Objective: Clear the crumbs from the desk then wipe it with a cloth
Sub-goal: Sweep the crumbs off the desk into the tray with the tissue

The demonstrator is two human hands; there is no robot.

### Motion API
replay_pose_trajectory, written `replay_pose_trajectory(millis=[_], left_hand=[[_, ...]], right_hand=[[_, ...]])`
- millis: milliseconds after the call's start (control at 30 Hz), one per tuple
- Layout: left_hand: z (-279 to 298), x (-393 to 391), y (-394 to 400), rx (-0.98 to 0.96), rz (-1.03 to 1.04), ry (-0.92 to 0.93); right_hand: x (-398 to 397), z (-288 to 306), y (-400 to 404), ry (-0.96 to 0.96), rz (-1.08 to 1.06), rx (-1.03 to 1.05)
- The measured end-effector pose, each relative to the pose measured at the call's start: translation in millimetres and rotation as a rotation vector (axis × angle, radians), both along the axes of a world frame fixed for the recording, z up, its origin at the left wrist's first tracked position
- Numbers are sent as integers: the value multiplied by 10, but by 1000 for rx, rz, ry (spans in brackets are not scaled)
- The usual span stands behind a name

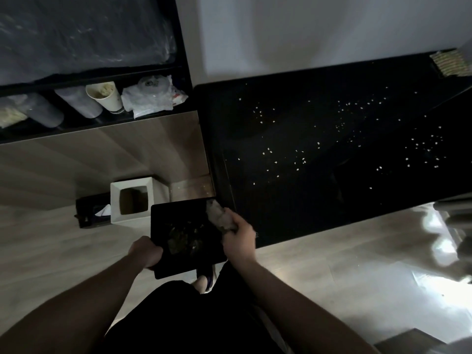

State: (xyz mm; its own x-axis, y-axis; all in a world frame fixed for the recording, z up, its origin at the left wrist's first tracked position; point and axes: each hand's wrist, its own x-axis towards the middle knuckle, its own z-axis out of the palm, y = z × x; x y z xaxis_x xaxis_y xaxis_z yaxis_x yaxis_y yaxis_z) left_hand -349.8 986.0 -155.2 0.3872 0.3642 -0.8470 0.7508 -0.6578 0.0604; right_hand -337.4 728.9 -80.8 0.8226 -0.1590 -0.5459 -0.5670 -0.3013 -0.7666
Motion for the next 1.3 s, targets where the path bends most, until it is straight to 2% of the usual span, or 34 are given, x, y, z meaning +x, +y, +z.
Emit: replay_pose_trajectory(millis=[133,233,300,433,467,633,767,900,967,1133,1200,1300], left_hand=[[11,31,0,-19,12,3],[9,51,-4,-24,8,1],[-6,68,-14,-22,4,-7],[-38,84,-37,2,-6,-26],[-51,85,-34,13,-6,-35],[-83,96,-5,29,-14,-27],[-94,96,19,9,-2,-9],[-107,102,14,9,2,-5],[-111,105,11,24,-9,1],[-93,142,20,36,-12,12],[-79,165,15,35,0,13],[-68,202,5,25,18,18]], right_hand=[[118,24,-754,-88,-156,-78],[255,-52,-1313,-120,-198,-191],[377,-100,-1559,-118,-140,-270],[502,-433,-1794,-34,352,-506],[497,-503,-1795,7,413,-551],[471,-654,-1657,72,276,-636],[409,-809,-1414,15,266,-740],[243,-866,-999,-184,337,-691],[75,-863,-717,-252,393,-584],[-145,-644,-125,-207,532,-312],[-55,-515,-163,-182,558,-230],[152,-318,-468,-281,593,-171]])
